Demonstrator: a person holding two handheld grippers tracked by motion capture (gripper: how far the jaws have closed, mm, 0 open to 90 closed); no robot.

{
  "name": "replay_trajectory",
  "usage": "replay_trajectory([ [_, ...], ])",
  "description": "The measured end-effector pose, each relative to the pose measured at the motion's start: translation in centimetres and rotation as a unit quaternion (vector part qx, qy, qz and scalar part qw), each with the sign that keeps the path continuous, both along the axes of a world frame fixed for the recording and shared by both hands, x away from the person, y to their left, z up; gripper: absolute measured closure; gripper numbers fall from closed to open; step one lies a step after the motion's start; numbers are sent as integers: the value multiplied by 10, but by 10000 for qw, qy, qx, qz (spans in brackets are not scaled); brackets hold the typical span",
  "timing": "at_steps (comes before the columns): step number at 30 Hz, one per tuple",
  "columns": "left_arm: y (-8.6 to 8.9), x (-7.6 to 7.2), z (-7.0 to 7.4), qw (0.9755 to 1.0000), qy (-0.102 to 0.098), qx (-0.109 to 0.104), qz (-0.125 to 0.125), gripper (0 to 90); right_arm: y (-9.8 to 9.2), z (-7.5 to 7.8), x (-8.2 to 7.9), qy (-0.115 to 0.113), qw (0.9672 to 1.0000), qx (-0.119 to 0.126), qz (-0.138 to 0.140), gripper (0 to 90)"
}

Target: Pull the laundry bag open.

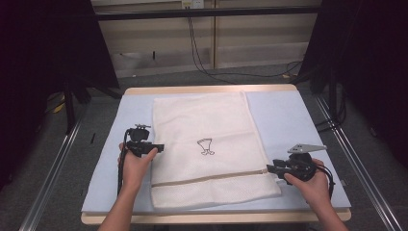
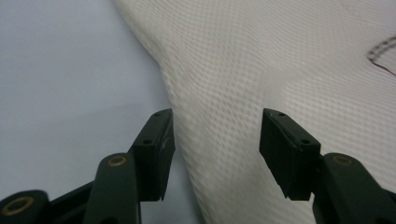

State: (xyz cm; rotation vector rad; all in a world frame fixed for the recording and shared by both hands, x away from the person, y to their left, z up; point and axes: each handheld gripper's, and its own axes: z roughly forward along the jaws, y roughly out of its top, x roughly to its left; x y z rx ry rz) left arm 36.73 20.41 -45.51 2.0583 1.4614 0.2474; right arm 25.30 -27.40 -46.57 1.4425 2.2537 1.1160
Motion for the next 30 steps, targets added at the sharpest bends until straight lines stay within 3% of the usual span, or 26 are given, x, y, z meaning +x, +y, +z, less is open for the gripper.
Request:
replay_trajectory([
  [3,-1,-7,-5,9997,160,169,-12,507,0,-8,6,149,9998,-88,-87,623],
  [4,0,-10,-8,9998,212,62,-11,518,0,-9,7,145,9998,-45,-85,662],
  [7,1,-11,-7,9997,225,84,-97,579,0,-9,7,236,9997,98,-60,742],
  [10,-4,-11,-7,9991,195,296,-228,779,0,-10,5,241,9996,150,-24,860],
  [12,-5,-7,-6,9987,214,370,-267,836,-1,-8,5,283,9990,339,19,900],
  [13,-5,-4,-5,9986,157,407,-285,848,0,-9,5,327,9981,512,34,900],
  [14,-5,-3,-5,9987,125,423,-262,853,3,-8,3,428,9978,506,42,900],
  [15,-3,0,-4,9986,137,432,-266,855,5,-9,4,346,9986,378,107,900],
  [17,3,6,-3,9986,38,522,-125,858,10,-8,2,387,9983,391,181,900],
  [18,6,10,-3,9988,105,472,-111,859,12,-8,1,425,9976,478,263,900],
  [20,13,13,-1,9991,129,413,-25,860,18,-9,0,399,9977,407,370,900],
  [23,17,13,-1,9987,142,493,-43,860,25,-8,-2,427,9965,427,572,900],
  [26,17,12,-3,9983,100,573,-75,856,32,-7,-3,317,9972,288,605,900],
  [30,17,10,-1,9988,26,493,-40,820,36,-3,-5,211,9976,219,614,900],
])
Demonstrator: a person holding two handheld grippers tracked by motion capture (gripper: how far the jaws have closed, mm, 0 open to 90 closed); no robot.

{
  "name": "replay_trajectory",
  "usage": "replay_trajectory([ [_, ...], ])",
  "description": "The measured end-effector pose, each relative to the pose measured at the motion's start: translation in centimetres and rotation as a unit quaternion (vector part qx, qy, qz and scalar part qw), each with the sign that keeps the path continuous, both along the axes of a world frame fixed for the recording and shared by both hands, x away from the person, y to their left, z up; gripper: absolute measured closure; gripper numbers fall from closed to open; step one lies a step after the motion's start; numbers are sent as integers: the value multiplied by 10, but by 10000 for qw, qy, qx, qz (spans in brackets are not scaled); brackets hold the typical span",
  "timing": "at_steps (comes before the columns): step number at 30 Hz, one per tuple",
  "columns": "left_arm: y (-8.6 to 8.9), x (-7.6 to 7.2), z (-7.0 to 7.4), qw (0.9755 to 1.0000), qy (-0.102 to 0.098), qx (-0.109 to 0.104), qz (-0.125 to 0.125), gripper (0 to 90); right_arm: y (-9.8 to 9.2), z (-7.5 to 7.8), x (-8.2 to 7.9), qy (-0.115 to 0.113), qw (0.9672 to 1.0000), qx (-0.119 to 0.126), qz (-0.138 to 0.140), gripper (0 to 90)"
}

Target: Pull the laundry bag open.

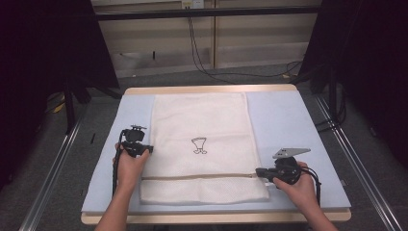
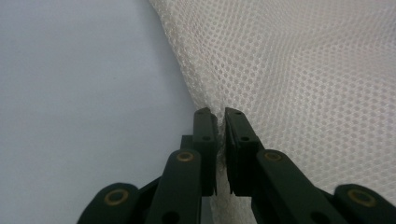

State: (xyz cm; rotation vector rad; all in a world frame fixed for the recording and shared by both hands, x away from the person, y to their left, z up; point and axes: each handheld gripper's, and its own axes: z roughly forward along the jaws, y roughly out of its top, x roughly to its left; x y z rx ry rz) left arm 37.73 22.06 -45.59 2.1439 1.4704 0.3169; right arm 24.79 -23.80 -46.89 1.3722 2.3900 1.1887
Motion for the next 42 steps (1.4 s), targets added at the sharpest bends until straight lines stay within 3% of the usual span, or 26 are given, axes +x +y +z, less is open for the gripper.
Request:
replay_trajectory([
  [2,-3,-2,3,9999,-70,-124,77,758,2,1,-1,95,9996,240,66,900],
  [3,-2,-3,5,10000,-64,-67,-22,729,5,1,-1,96,9994,290,142,900],
  [6,-10,-9,11,9996,-201,-192,30,641,14,-2,0,70,9993,194,297,900],
  [7,-11,-10,14,9997,-186,-126,-85,624,16,-2,1,42,9992,157,359,900],
  [9,-15,-13,18,9996,-187,-168,-132,622,17,3,2,-109,9995,87,298,900],
  [12,-14,-14,21,9996,-179,-176,-161,607,5,14,2,-553,9982,-213,-1,900],
  [13,-13,-14,22,9996,-143,-208,-161,608,0,14,3,-568,9980,-273,-71,900],
  [16,-9,-15,20,9995,-118,-268,-75,628,-5,5,2,-407,9981,-458,-65,900],
  [18,-6,-15,20,9996,-48,-230,-160,640,-4,0,1,-284,9979,-587,43,900],
  [22,-7,-17,17,9993,-69,-336,-118,650,-1,-1,0,-256,9981,-551,125,900],
  [24,-10,-18,17,9992,-56,-345,-178,650,1,-2,1,-188,9993,-287,159,900],
  [27,-14,-19,17,9989,-58,-406,-248,649,3,-2,2,-229,9990,-366,139,900],
  [30,-17,-18,15,9988,-73,-438,-217,631,5,1,3,-275,9994,-145,159,900],
  [32,-18,-19,13,9989,-56,-395,-256,614,9,3,3,-322,9986,297,296,900],
  [34,-18,-20,10,9988,-64,-376,-292,600,17,2,3,-331,9985,-36,437,900],
  [37,-20,-22,9,9986,-59,-425,-298,590,25,-3,5,-316,9978,-156,556,900],
  [40,-19,-23,9,9985,-45,-451,-314,568,16,7,8,-675,9971,-320,132,871],
  [42,-18,-24,9,9986,-68,-414,-325,559,8,8,11,-700,9962,-478,-206,742],
])
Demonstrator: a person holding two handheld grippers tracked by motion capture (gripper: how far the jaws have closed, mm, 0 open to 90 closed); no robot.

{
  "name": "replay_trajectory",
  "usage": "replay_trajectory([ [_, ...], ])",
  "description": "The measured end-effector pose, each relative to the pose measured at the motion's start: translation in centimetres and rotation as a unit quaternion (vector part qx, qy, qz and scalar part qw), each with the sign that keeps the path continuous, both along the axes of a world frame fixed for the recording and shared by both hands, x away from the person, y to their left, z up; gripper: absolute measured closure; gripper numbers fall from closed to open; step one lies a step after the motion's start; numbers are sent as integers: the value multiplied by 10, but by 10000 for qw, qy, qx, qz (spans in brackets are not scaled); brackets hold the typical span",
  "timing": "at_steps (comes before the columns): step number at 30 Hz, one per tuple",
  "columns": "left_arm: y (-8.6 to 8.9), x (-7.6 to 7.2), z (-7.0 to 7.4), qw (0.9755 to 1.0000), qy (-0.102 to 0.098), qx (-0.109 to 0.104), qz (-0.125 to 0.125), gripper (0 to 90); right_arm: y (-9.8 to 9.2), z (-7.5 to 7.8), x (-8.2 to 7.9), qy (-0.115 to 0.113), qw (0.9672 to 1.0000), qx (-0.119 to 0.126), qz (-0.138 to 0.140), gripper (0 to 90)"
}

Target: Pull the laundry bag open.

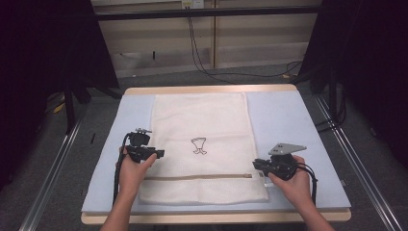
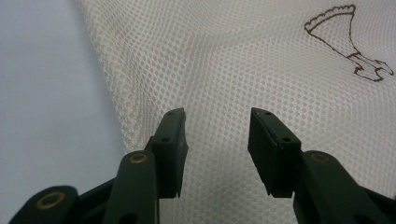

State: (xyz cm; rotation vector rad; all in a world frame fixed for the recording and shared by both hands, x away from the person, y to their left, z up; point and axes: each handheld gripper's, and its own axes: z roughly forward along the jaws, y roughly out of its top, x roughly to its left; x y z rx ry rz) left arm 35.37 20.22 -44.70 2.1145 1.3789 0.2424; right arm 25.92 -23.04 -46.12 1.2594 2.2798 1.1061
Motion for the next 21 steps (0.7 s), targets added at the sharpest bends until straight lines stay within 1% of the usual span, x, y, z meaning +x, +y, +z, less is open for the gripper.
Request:
replay_trajectory([
  [2,-1,-1,0,10000,16,-26,-28,554,-6,-7,4,36,9992,-287,-273,661],
  [3,-2,-2,1,10000,14,-6,-79,551,-8,-11,5,55,9985,-445,-323,627],
  [4,-3,-3,2,9999,15,-17,-129,551,-9,-16,6,62,9981,-514,-325,628],
  [5,-5,-4,2,9999,7,-114,-117,551,-11,-18,6,111,9989,-303,-344,675],
  [6,-7,-4,3,9998,7,-134,-157,551,-11,-18,7,254,9991,-121,-329,764],
  [7,-9,-5,5,9996,45,-183,-209,553,-12,-19,7,313,9992,-4,-243,869],
  [8,-12,-6,5,9992,102,-266,-276,559,-12,-19,6,404,9987,200,-223,900],
  [9,-15,-7,5,9989,101,-294,-339,560,-11,-19,5,462,9984,230,-236,900],
  [10,-19,-8,6,9982,161,-346,-456,570,-10,-18,5,452,9987,174,-147,900],
  [11,-23,-9,6,9974,204,-416,-557,579,-10,-17,4,543,9981,268,-83,900],
  [12,-27,-10,6,9967,210,-425,-652,578,-8,-17,3,608,9975,348,-76,900],
  [13,-34,-12,6,9955,213,-512,-764,578,-7,-17,2,585,9978,311,-44,900],
  [14,-38,-13,7,9943,269,-585,-845,575,-5,-16,1,517,9985,191,-33,900],
  [15,-45,-14,8,9925,328,-617,-1001,564,-5,-16,1,529,9984,209,8,900],
  [16,-50,-16,9,9918,335,-638,-1057,558,-3,-16,1,549,9980,304,72,900],
  [17,-56,-17,9,9900,372,-704,-1167,548,-3,-15,0,535,9982,279,74,900],
  [18,-62,-19,10,9885,392,-797,-1221,534,-3,-14,0,438,9988,229,68,900],
  [19,-70,-20,10,9866,408,-865,-1319,529,-4,-13,0,303,9995,113,-29,900],
  [20,-75,-21,11,9849,414,-849,-1450,515,-7,-12,0,205,9997,42,-139,877],
  [21,-82,-23,11,9837,436,-907,-1488,502,-9,-13,1,192,9995,29,-231,789],
])
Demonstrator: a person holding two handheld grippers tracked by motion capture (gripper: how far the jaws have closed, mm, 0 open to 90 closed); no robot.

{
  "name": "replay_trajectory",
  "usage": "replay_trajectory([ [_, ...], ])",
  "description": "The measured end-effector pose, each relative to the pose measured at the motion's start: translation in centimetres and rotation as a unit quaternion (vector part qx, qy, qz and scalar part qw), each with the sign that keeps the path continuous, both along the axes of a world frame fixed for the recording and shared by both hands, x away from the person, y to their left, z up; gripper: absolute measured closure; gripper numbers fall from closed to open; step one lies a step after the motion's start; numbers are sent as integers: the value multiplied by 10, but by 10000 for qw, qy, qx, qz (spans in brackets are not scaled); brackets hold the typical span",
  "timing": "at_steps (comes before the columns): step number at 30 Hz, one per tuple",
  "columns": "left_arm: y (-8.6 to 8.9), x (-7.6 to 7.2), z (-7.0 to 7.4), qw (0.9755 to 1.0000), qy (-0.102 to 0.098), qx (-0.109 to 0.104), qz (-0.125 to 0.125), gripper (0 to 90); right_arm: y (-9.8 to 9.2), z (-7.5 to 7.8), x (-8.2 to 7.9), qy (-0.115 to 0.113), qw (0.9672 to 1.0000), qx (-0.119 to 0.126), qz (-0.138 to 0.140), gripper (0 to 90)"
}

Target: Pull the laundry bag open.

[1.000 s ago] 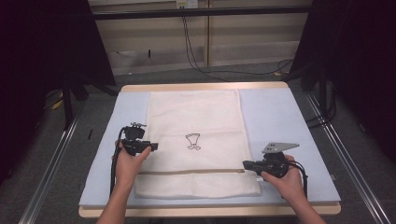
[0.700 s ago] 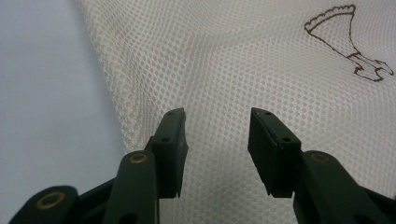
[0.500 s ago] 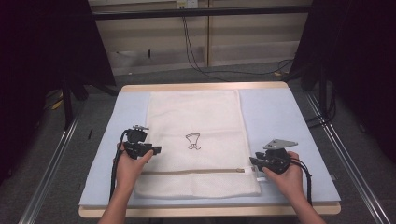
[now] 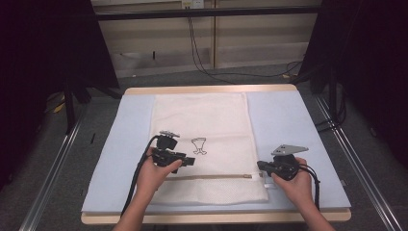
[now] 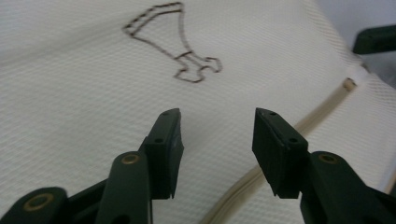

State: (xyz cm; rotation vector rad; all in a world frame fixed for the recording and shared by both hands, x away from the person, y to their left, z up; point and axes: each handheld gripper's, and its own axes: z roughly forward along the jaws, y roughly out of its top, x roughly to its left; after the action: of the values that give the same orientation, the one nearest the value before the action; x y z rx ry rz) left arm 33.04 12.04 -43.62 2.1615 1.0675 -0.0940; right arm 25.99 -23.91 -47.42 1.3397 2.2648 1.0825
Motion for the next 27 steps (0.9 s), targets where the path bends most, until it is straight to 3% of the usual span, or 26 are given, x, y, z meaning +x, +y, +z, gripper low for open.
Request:
replay_trajectory([
  [1,-4,0,0,9999,-6,36,-112,500,-2,-2,1,-1,10000,-64,-72,719],
  [2,-10,-1,0,9998,5,22,-202,494,-3,-4,2,31,10000,-67,-55,743],
  [3,-13,-2,-1,9996,-21,17,-285,490,-3,-8,2,109,9999,84,-15,750],
  [5,-21,-3,-2,9992,-45,-7,-397,482,-3,-10,3,214,9994,276,42,866],
  [6,-22,-3,-2,9988,-73,10,-485,474,-3,-10,3,299,9988,379,46,882],
  [8,-29,-6,-4,9984,-134,-226,-493,456,-3,-9,4,373,9985,394,48,894],
  [10,-34,-8,-3,9981,-73,-279,-542,452,-3,-8,3,456,9979,446,55,897],
  [14,-46,-11,-2,9980,51,-193,-603,426,-1,-8,0,552,9968,556,175,895],
  [16,-54,-14,-3,9971,220,-235,-689,439,3,-4,-4,411,9984,341,165,884],
  [19,-66,-18,-6,9957,474,-415,-674,484,4,4,-9,-159,9992,145,342,796],
  [21,-74,-20,-7,9954,472,-460,-692,512,3,8,-14,-386,9981,62,478,825],
  [22,-79,-21,-7,9948,572,-544,-637,537,2,9,-16,-522,9971,67,550,867],
  [25,-92,-23,-9,9925,866,-555,-657,608,-3,8,-22,-571,9959,141,689,900],
  [26,-93,-23,-11,9915,941,-525,-732,637,-4,6,-23,-572,9955,88,751,900],
  [27,-98,-25,-12,9899,1122,-591,-640,661,-4,5,-23,-516,9951,37,840,900],
])
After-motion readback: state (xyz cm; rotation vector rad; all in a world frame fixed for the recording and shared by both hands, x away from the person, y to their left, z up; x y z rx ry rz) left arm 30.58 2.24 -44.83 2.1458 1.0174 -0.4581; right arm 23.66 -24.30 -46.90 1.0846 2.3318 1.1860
